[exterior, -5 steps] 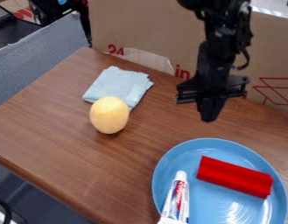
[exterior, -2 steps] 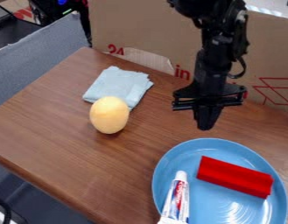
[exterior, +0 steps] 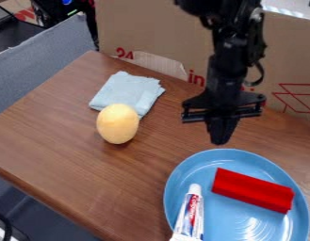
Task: Move the toothpaste from the blue plate to the cloth
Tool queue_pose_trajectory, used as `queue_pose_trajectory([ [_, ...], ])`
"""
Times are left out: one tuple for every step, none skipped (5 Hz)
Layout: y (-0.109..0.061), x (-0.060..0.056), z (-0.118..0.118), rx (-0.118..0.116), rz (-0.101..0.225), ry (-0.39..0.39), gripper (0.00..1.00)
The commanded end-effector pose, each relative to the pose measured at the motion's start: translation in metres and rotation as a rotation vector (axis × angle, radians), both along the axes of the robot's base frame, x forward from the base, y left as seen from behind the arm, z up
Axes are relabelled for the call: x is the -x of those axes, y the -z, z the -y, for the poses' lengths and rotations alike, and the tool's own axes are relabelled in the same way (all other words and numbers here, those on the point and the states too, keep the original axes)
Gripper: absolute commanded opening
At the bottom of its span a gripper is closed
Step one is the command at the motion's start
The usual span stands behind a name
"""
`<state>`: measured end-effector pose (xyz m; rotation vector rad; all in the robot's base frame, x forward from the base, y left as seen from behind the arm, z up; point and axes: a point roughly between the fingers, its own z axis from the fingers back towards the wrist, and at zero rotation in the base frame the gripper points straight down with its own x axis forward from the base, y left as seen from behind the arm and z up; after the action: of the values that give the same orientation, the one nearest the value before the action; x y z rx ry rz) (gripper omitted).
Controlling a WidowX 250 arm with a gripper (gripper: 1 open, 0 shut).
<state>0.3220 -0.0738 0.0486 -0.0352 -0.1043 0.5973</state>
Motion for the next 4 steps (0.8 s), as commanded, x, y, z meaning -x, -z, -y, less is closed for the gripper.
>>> queue_pose_trajectory([
  [-0.027, 0.001, 0.007, 0.022, 0.065, 0.018, 0.00],
  [-0.035, 0.000, 0.010, 0.024, 0.057, 0.020, 0.00],
  [-0.037, 0.010, 0.023, 0.018, 0.050, 0.030, 0.00],
  [-0.042, 0.022, 0.024, 0.016, 0.039, 0.080, 1.00],
])
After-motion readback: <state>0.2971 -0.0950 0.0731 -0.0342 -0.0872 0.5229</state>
